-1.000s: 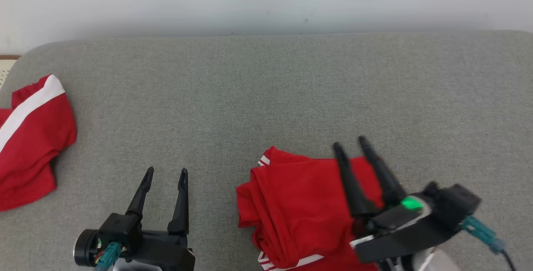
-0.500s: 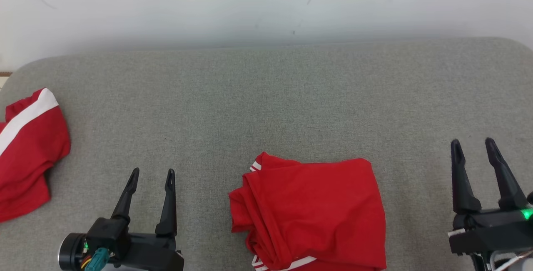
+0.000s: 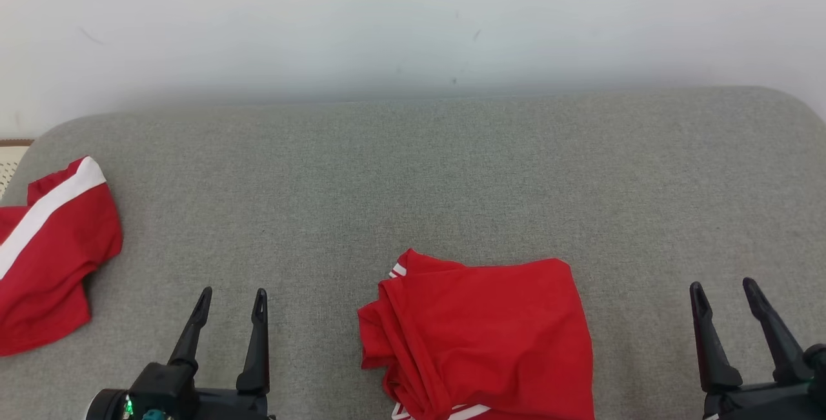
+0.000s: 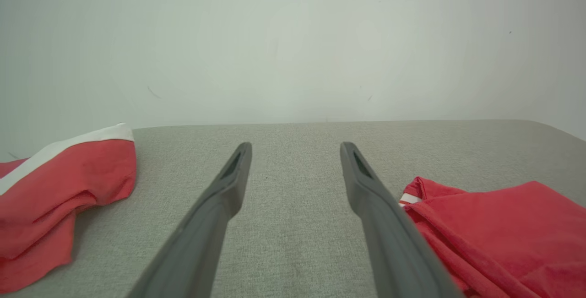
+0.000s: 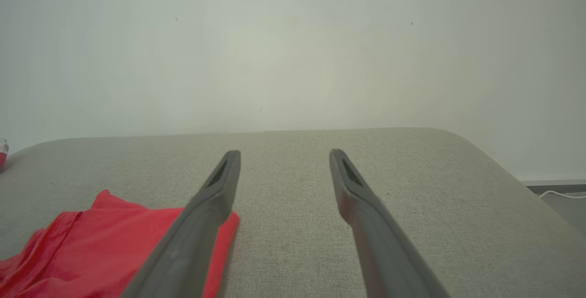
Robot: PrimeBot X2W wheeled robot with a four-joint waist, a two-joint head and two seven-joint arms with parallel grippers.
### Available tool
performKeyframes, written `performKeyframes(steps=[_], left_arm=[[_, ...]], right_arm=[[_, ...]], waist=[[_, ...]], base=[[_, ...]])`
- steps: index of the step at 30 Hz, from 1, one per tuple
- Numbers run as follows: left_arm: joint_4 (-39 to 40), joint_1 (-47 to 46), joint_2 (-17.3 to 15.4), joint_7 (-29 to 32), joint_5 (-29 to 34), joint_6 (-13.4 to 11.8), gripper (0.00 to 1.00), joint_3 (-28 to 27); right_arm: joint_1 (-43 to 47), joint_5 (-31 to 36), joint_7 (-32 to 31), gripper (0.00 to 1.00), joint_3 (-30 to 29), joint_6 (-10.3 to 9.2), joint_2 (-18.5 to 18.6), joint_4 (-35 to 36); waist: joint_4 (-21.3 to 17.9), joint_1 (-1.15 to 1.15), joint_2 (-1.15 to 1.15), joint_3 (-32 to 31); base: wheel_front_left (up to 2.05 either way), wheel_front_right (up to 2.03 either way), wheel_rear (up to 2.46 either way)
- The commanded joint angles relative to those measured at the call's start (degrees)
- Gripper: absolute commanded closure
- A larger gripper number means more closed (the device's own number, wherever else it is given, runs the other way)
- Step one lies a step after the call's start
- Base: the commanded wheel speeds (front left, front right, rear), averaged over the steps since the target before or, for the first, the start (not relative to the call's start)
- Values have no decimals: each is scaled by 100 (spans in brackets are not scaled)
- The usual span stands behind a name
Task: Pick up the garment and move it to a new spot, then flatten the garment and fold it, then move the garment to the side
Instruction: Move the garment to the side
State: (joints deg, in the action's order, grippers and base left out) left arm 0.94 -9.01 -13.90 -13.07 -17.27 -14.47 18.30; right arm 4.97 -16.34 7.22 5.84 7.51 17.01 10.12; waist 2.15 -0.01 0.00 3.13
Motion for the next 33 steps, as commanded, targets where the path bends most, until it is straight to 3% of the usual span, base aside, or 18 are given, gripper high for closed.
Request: performKeyframes(steps=[1,15,25,26,27,28,29,33], left_arm=[[20,87,-45,20,0,-20,0,-9],[-34,-99,79,-65,-111,-40,0,-33],[-208,-314,266,-146,-57,65,0,117],[-223,-333,284,-153,-42,63,0,138],[-244,-351,299,-157,-29,74,0,156],[-251,-380,316,-160,-16,94,0,178],[-271,-408,329,-168,-11,106,0,176],[-329,-490,382,-181,1,122,0,181]], right_arm=[[94,19,-25,0,-6,-3,-31,26],[110,28,-108,0,-5,-3,-74,134],[-96,-213,-59,0,716,-3,-33,-326],[-135,-261,-34,11,862,-3,-40,-422],[-177,-291,-1,62,1025,-3,-36,-541],[-227,-345,30,96,1152,-3,-48,-646],[-299,-385,64,100,1322,-3,-55,-755],[-637,-615,274,100,2119,-3,-126,-1318]], waist=[[3,1,0,-10],[188,1,0,78],[616,1,0,316],[654,1,0,343],[689,1,0,371],[729,1,0,415],[755,1,0,442],[871,1,0,556]], base=[[0,0,0],[0,0,0],[0,0,0],[0,0,0],[0,0,0],[0,0,0],[0,0,0],[0,0,0]])
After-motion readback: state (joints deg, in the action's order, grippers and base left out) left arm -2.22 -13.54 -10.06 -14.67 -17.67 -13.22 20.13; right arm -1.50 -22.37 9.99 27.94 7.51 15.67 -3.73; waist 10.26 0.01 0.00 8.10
